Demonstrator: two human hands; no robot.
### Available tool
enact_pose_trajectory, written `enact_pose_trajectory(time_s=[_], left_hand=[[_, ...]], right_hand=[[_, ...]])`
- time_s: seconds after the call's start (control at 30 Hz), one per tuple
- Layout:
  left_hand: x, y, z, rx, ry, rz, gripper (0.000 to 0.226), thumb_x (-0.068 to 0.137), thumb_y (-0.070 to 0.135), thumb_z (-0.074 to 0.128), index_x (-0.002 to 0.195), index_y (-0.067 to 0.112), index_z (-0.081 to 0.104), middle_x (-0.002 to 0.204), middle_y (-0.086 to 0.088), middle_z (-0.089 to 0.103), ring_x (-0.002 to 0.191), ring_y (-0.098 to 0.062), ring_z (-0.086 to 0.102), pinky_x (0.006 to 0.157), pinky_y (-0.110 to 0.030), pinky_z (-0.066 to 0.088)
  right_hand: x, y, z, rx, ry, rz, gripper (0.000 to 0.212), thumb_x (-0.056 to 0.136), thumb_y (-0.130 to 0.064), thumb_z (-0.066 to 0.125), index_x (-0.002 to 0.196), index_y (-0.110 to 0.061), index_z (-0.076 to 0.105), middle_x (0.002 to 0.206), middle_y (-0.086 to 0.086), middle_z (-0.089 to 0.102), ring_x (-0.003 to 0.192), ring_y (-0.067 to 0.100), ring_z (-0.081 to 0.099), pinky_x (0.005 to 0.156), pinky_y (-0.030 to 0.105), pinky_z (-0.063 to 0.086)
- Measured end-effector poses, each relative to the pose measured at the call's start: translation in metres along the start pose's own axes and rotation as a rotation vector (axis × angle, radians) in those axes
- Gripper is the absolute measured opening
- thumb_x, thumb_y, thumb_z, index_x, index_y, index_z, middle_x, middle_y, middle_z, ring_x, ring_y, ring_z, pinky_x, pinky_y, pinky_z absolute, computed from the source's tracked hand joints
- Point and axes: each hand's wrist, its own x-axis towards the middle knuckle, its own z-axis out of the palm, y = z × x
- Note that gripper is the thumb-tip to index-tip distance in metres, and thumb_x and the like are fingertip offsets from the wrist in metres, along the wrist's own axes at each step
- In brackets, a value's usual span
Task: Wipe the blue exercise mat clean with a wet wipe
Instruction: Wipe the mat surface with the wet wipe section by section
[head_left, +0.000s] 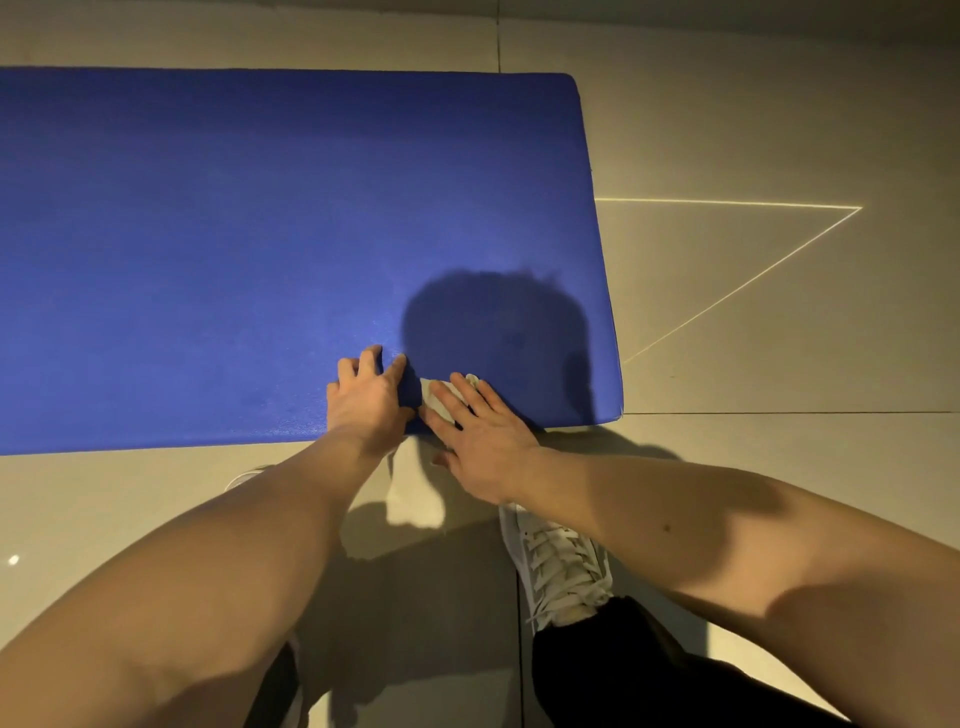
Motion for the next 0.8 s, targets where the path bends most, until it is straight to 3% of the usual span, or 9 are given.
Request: enact_pose_trajectory(time_s=[0.07, 0.23, 0.33, 0.43, 0.53, 0.63, 0.7, 0.8], left_hand=[[0.000, -0.001, 0.000, 0.007, -0.004, -0.001, 0.074, 0.089, 0.034, 0.070, 0.153, 0.026, 0.034, 0.159, -0.005, 0.020, 0.137, -0.033, 0.022, 0.103, -0.042, 0.033], [-0.001, -0.001, 0.000, -0.007, -0.015, -0.011, 0.075, 0.092, 0.033, 0.068, 0.156, 0.026, 0.030, 0.160, -0.004, 0.018, 0.138, -0.032, 0.020, 0.105, -0.042, 0.030], [-0.001, -0.002, 0.000, -0.002, -0.010, -0.010, 0.074, 0.092, 0.034, 0.067, 0.156, 0.026, 0.030, 0.160, -0.003, 0.018, 0.138, -0.032, 0.020, 0.106, -0.042, 0.030], [-0.001, -0.001, 0.001, -0.006, -0.012, -0.013, 0.074, 0.093, 0.035, 0.067, 0.156, 0.026, 0.030, 0.160, -0.003, 0.017, 0.137, -0.032, 0.020, 0.107, -0.042, 0.030], [-0.001, -0.001, 0.003, 0.004, -0.007, -0.017, 0.072, 0.093, 0.035, 0.066, 0.155, 0.027, 0.030, 0.160, -0.003, 0.016, 0.136, -0.032, 0.020, 0.106, -0.041, 0.030], [-0.002, -0.001, 0.004, -0.001, -0.005, -0.014, 0.072, 0.093, 0.034, 0.066, 0.154, 0.027, 0.030, 0.159, -0.003, 0.016, 0.136, -0.032, 0.020, 0.107, -0.041, 0.030], [-0.002, -0.001, 0.003, -0.016, -0.006, -0.011, 0.073, 0.092, 0.032, 0.068, 0.154, 0.027, 0.031, 0.159, -0.003, 0.017, 0.135, -0.033, 0.020, 0.107, -0.042, 0.031], [-0.001, -0.001, 0.002, -0.022, -0.005, -0.014, 0.075, 0.091, 0.032, 0.070, 0.155, 0.026, 0.031, 0.160, -0.003, 0.017, 0.135, -0.033, 0.021, 0.107, -0.043, 0.031]], right_hand=[[-0.003, 0.011, 0.000, 0.020, 0.001, -0.014, 0.067, 0.108, -0.051, 0.019, 0.164, -0.021, -0.003, 0.169, 0.000, -0.018, 0.155, 0.023, -0.021, 0.127, 0.044, -0.006], [-0.035, 0.047, 0.006, 0.043, 0.032, -0.015, 0.085, 0.091, -0.059, -0.012, 0.164, -0.016, 0.002, 0.170, -0.002, -0.012, 0.156, 0.018, -0.015, 0.128, 0.038, -0.006], [-0.060, 0.073, 0.011, 0.040, -0.010, 0.070, 0.075, 0.098, -0.053, -0.010, 0.163, -0.016, -0.004, 0.167, -0.002, -0.022, 0.155, 0.019, -0.020, 0.128, 0.040, -0.003], [-0.068, 0.080, 0.014, -0.079, -0.064, 0.174, 0.078, 0.095, -0.050, -0.021, 0.162, -0.011, -0.009, 0.166, 0.006, -0.025, 0.154, 0.026, -0.022, 0.128, 0.045, -0.001], [-0.060, 0.065, 0.016, 0.051, -0.038, 0.204, 0.071, 0.105, -0.049, -0.003, 0.160, -0.005, -0.008, 0.167, 0.010, -0.022, 0.154, 0.028, -0.021, 0.128, 0.046, 0.000], [-0.042, 0.049, 0.011, 0.217, 0.073, 0.150, 0.075, 0.107, -0.052, 0.012, 0.161, -0.001, 0.005, 0.170, 0.012, -0.009, 0.156, 0.028, -0.013, 0.128, 0.045, 0.002], [-0.025, 0.037, 0.007, 0.191, 0.050, 0.082, 0.073, 0.109, -0.050, 0.019, 0.161, -0.002, 0.005, 0.170, 0.011, -0.009, 0.157, 0.026, -0.013, 0.128, 0.044, -0.001], [-0.006, 0.021, 0.000, 0.124, 0.032, -0.012, 0.072, 0.107, -0.050, 0.016, 0.162, -0.005, 0.004, 0.170, 0.008, -0.010, 0.157, 0.023, -0.013, 0.127, 0.043, -0.002]])
